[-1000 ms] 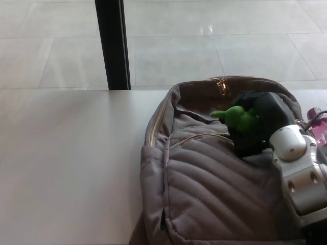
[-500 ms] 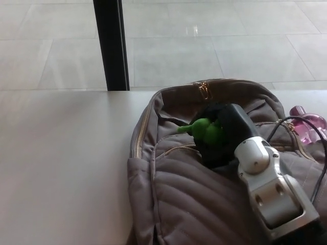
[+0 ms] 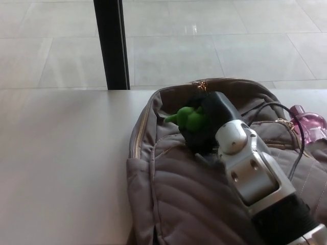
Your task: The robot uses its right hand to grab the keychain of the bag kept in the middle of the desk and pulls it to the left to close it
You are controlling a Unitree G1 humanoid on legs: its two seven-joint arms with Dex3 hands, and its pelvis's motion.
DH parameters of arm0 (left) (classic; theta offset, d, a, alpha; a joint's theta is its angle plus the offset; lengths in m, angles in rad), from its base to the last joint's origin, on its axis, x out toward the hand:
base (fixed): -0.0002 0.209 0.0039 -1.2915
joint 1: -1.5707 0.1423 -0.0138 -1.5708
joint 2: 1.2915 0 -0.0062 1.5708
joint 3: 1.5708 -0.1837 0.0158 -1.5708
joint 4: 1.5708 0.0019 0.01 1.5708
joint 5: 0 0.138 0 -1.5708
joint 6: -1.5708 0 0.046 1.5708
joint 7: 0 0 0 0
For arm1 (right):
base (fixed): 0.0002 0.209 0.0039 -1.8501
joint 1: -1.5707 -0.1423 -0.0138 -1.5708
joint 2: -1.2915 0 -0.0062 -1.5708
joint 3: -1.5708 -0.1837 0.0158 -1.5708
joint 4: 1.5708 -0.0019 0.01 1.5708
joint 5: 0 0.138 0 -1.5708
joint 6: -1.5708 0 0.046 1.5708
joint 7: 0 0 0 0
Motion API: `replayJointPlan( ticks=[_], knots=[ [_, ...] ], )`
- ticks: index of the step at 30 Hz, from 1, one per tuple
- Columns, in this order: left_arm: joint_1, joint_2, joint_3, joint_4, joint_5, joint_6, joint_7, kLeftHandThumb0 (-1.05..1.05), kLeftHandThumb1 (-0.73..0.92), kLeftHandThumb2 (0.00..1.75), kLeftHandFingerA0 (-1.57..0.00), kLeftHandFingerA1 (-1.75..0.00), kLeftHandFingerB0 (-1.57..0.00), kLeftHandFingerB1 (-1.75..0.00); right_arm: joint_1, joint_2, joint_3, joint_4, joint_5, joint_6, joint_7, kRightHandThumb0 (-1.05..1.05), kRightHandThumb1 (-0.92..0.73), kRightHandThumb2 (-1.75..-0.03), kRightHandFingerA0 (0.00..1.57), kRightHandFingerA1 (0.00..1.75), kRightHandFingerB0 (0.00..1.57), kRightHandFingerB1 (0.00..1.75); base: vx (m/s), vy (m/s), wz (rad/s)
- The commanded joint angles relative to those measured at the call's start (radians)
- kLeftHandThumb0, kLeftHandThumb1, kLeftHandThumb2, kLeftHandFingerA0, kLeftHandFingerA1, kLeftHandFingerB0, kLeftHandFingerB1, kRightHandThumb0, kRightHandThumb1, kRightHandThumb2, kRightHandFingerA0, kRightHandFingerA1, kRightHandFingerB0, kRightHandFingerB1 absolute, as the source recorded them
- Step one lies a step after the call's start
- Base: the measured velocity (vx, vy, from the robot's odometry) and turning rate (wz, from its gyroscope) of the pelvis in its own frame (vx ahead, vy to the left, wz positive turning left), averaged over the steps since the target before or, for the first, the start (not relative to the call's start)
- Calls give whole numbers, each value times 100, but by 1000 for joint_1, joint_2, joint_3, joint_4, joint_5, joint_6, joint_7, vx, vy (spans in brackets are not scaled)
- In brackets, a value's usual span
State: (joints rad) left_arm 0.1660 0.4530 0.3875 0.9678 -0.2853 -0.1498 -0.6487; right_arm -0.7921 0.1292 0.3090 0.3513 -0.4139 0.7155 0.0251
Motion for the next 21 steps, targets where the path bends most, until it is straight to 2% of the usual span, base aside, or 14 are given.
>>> replayJointPlan(
  ticks=[1, 2, 3, 6, 7, 8, 9, 10, 11, 15, 16, 19, 20, 21],
  knots=[
    [-4, 9, -4, -2, 11, -15, 22, -105, 92, 91, -83, -106, -66, -106, -56, 54, 11, 53, 20, -17, -5, -29, -68, -86, 86, 175, 71, 150, 0, 0, 0],
    [0, 8, -4, -8, 10, -16, 21, -105, 92, 91, -83, -106, -65, -105, -70, 82, 26, 65, 10, -10, -20, -35, -71, -88, 91, 175, 77, 154, 0, 0, 0],
    [2, 6, -7, -21, 11, -15, 23, -105, 70, 133, -81, -109, -63, -107, -68, 99, 23, 57, 11, -6, -32, -33, -64, -96, 90, 175, 79, 158, 0, 0, 0],
    [-8, 7, -5, -8, 6, -4, 22, -105, 71, 134, -78, -111, -61, -109, -58, 141, 35, 71, 20, -52, -40, -34, -67, -97, 85, 175, 76, 144, 0, 0, 0],
    [-19, 7, -5, 15, 5, -19, 5, -105, 91, 89, -76, -109, -59, -106, -57, 150, 51, 73, 14, -62, -39, -38, -60, -109, 91, 173, 83, 141, 0, 0, 0],
    [-25, 8, -6, 26, 5, -26, -3, -105, 91, 89, -76, -109, -59, -106, -56, 155, 58, 75, 13, -66, -40, -38, -60, -109, 91, 173, 83, 141, 0, 0, 0],
    [-22, 7, -5, 18, 3, -22, -2, -105, 69, 134, -72, -113, -58, -111, -58, 161, 69, 79, 9, -65, -43, -38, -61, -105, 91, 163, 88, 118, 0, 0, 0],
    [-24, 7, -2, 22, -1, -24, -10, -105, 91, 90, -76, -110, -60, -108, -59, 175, 84, 85, 8, -56, -45, -38, -65, -97, 92, 114, 88, 96, 0, 0, 0],
    [-22, 6, -3, 21, 1, -29, -3, -105, 69, 134, -74, -112, -58, -110, -65, 197, 100, 102, 5, -32, -48, -38, -69, -92, 88, 149, 80, 101, 0, 0, 0],
    [-31, 7, -6, 28, 5, -14, 6, -105, 69, 135, -74, -111, -58, -110, -63, 231, 103, 121, 23, -27, -74, -39, -78, -82, 85, 175, 69, 119, 0, 0, 0],
    [-35, 7, -5, 34, 3, -13, 5, -105, 92, 90, -77, -107, -62, -107, -60, 244, 106, 126, 30, -33, -78, -36, -74, -89, 87, 175, 67, 120, 0, 0, 0],
    [-35, 6, -5, 35, 6, -15, 11, -105, 92, 90, -78, -106, -63, -105, -67, 256, 105, 137, 39, -18, -77, -35, -72, -90, 85, 175, 65, 117, 0, 0, 0],
    [-29, 5, -7, 21, 8, -12, 18, -105, 69, 135, -73, -112, -58, -109, -75, 275, 99, 158, 45, -18, -92, -31, -71, -93, 77, 175, 57, 112, 0, 0, 0],
    [-26, 4, -8, 15, 8, -10, 20, -105, 69, 135, -73, -112, -58, -109, -78, 282, 96, 168, 47, -19, -99, -31, -71, -93, 77, 175, 57, 112, 0, 0, 0]
  ],
)
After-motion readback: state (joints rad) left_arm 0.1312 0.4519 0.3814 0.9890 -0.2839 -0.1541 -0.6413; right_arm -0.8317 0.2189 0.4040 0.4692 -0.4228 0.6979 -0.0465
